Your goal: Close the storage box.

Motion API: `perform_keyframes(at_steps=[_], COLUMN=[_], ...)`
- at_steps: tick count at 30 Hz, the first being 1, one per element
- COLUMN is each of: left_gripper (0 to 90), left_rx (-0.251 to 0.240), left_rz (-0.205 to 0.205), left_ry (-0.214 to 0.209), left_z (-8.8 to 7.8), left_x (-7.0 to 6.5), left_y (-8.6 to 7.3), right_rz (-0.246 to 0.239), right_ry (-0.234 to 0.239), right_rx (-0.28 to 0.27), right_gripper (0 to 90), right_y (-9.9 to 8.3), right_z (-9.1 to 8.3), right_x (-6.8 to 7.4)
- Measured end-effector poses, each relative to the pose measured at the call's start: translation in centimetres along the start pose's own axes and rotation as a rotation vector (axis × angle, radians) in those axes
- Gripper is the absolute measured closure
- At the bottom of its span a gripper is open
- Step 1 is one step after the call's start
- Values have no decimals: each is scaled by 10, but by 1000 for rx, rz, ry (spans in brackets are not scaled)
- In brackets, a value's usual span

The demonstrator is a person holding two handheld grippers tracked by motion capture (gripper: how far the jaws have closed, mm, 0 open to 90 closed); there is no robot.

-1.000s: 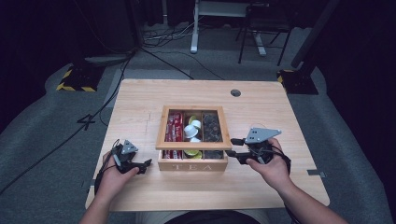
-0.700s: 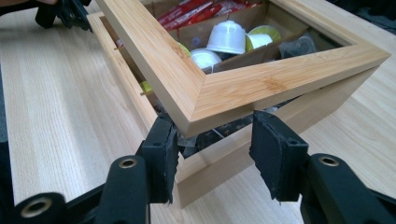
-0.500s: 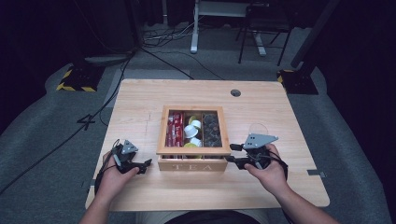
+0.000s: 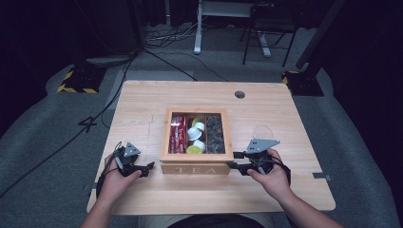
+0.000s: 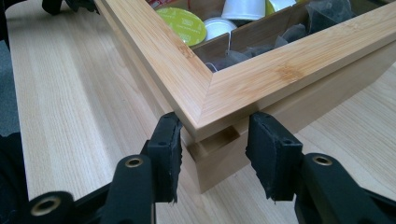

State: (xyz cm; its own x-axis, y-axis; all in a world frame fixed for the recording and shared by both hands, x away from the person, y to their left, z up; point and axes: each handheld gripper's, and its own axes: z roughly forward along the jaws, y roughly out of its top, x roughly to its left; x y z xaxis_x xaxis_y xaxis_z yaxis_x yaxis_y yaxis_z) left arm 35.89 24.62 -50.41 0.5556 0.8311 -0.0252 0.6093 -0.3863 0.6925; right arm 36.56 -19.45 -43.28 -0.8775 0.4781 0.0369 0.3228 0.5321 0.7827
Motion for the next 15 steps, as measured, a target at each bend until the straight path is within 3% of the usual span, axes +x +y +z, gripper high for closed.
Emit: perform_keyframes(at_steps=[11, 15], left_gripper=[165, 164], left_rx=[0, -2], left_rz=[1, -1], left_ry=[0, -1], left_z=[0, 0], left_x=[0, 0], left_y=[0, 0], right_rz=[16, 27], right_ry=[3, -9], right_rx=[19, -50], right_gripper=[506, 429], right_y=[-2, 2], right_z=[0, -8], right_x=[1, 1])
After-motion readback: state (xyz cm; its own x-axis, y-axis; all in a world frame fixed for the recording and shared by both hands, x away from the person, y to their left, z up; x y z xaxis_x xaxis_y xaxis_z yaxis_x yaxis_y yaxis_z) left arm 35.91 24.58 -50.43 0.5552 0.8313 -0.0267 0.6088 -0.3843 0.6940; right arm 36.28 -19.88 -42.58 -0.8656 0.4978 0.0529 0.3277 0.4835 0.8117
